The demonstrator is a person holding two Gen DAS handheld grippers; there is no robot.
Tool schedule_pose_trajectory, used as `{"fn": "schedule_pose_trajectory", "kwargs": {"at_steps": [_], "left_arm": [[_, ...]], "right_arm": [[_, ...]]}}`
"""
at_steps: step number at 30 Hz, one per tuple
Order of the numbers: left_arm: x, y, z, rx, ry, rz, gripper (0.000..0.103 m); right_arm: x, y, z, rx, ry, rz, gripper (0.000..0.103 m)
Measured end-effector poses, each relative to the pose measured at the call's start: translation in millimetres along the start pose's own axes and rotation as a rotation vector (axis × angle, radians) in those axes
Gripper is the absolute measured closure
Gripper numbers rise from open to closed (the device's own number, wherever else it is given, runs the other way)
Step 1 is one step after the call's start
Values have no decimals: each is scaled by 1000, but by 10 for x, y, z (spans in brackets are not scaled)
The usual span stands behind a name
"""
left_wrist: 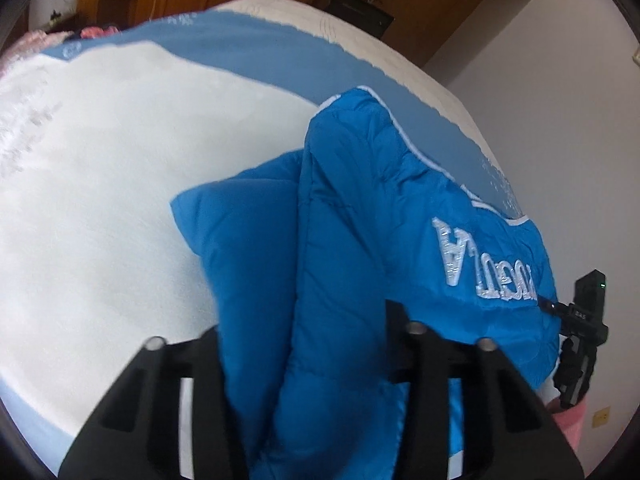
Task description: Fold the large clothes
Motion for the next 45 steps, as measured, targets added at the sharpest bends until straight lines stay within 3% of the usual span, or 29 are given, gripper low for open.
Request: {"fn": "schedule_pose_trajectory", "kwargs": {"at_steps": [5,10,15,19,27,37,41,45], "left_arm": [[53,335,-215,1,-18,-62,81],[241,786,-369,21,-53,-87,83],[653,1259,-554,33,-101,-115,83],[1086,1431,-562,17,-122,-96,83],[1653,1231,-223,-20,-114,-33,79],[1799,757,160,-64,-95,-27,54],[1903,717,205,-20,-52,-37,50],[1937,749,198,-28,-40,-35,47]], "right_arm": [[146,341,270,-29,58,-35,87],[484,740,625,-6,156,-62,88],[977,1105,865,-10,219,-78,88],[1324,1158,869,-12,211,-47,88],[1874,920,532,10,138,33,87],[1909,445,-68,-74,-20,85,79],[1916,369,-129,-117,-49,91,78],[1977,391,-98,-78,-21,90,71]]}}
Point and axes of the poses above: each gripper's, at about its wrist camera, not at the fingertips, and y roughly against the way its jaws point, z to its left, x to its underside, the point moved 6 cm from there along -y, roughly the way its jaws point, and after that the axes turned 9 degrees about z, right-handed, at the moved point
